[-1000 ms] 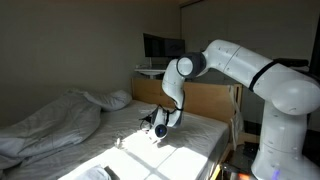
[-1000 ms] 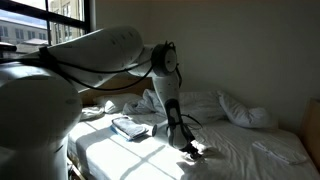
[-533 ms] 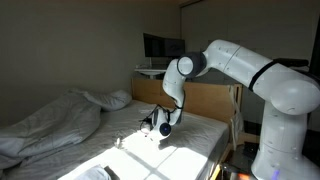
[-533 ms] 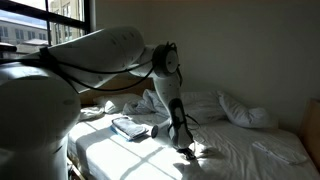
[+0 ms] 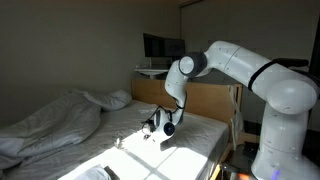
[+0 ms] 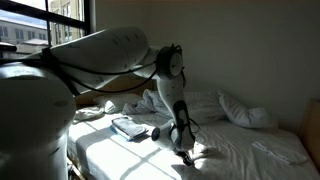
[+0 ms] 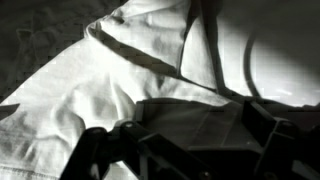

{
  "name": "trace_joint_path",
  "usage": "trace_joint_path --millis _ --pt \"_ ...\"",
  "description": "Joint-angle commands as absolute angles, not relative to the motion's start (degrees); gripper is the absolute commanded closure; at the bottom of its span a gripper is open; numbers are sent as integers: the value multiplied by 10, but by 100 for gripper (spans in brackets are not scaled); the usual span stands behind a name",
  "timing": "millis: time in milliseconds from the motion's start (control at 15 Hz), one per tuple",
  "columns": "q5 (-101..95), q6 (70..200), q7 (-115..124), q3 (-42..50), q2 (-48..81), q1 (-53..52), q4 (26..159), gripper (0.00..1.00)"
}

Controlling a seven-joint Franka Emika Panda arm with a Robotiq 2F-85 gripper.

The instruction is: Fold the cloth

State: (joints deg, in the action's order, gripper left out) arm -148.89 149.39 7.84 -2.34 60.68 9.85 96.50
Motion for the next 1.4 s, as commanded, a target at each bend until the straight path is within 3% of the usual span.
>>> trace_joint_path --millis 0,267,333,400,533,667,733,1000,1333 --pt "-1486 1513 93 -43 605 108 968 0" --pt "-1487 1501 101 -49 603 106 976 3" --pt "-1484 1494 103 -49 602 106 980 26" --pt "-1469 1488 98 -45 600 102 983 27" --pt "-1459 1475 99 -38 593 102 995 38" --pt "-1429 1433 94 -26 582 89 1017 10" --pt "-1410 1399 90 -21 573 79 1032 6" --pt "-1397 1310 98 -7 543 68 1092 0" --pt "-1449 1335 108 -1 528 88 1118 0"
